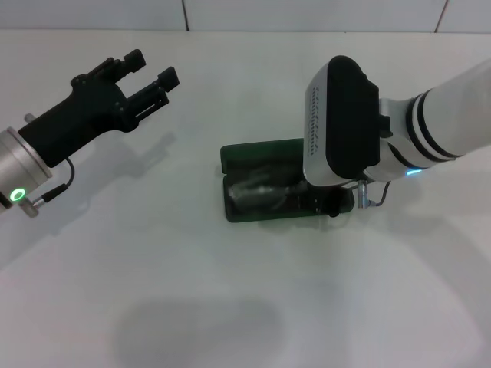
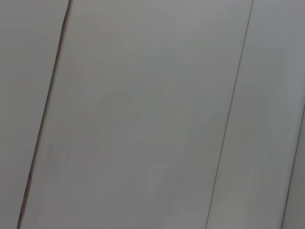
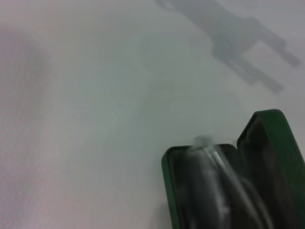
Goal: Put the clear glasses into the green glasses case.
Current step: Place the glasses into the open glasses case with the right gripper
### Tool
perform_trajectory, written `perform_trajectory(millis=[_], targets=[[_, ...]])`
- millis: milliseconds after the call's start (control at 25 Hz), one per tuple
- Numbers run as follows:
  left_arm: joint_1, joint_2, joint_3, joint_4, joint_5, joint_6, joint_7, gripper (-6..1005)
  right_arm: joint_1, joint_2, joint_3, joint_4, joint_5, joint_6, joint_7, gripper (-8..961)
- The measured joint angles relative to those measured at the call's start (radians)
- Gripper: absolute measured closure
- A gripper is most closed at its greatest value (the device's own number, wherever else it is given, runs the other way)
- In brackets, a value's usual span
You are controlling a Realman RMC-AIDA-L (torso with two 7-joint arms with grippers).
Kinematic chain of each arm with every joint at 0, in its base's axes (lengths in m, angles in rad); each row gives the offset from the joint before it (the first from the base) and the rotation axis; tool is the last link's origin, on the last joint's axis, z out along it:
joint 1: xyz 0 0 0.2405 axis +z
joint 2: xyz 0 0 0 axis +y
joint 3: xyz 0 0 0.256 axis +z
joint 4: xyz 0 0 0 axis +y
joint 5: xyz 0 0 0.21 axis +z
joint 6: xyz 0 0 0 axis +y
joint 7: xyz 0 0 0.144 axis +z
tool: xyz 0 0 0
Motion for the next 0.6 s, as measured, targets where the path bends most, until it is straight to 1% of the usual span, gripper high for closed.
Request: perform_trajectory(millis=[200,440,600], targets=[[0.0,-0.003,0.001,0.0,0.0,0.0,0.001,271,-0.018,0.0,-0.002,-0.022,-0.001,0.003,0.0,719],[0.001,-0.003,-0.001,0.0,0.0,0.0,0.001,272,-0.03,0.0,-0.011,-0.037,-0.001,0.005,-0.005,673],[0.002,-0.002,-0.004,0.0,0.0,0.0,0.001,271,-0.042,-0.001,-0.018,-0.072,0.0,-0.006,-0.006,673]])
